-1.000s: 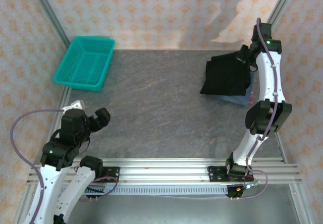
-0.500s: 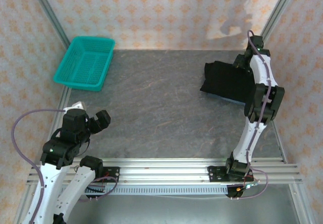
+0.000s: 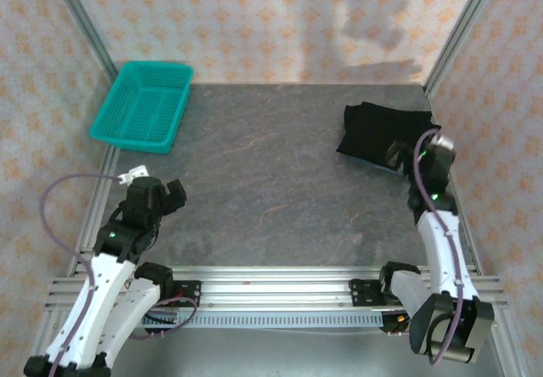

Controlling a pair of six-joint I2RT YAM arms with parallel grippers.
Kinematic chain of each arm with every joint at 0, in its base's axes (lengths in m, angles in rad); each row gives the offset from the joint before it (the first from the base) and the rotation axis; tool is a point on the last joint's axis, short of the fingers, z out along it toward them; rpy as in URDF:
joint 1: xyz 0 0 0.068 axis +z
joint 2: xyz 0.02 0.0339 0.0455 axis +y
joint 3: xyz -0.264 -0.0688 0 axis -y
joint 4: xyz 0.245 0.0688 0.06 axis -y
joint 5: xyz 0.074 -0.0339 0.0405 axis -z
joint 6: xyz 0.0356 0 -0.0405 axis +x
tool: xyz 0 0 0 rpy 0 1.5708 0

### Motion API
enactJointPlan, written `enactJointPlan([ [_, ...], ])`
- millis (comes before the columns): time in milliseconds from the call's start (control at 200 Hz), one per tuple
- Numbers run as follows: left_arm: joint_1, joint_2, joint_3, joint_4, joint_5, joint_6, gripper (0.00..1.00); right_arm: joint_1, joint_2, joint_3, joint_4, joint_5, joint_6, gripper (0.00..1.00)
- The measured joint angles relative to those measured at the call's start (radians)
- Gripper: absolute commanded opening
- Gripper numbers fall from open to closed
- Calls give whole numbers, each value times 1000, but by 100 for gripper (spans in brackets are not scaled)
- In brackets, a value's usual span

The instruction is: Fold and stack the t-shirts

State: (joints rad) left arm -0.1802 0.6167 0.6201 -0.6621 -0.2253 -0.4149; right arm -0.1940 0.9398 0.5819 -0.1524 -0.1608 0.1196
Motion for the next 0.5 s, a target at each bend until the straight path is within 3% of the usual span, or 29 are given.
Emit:
enactJointPlan([
  [170, 25, 143, -211, 398, -97, 151, 100, 54, 99, -247, 184, 63, 19, 99],
  [335, 71, 338, -288, 744, -127, 211, 100, 141, 233, -274, 566, 151, -14, 99],
  [500, 135, 531, -314, 1011, -89, 235, 100, 161, 423, -282, 883, 209, -48, 99],
])
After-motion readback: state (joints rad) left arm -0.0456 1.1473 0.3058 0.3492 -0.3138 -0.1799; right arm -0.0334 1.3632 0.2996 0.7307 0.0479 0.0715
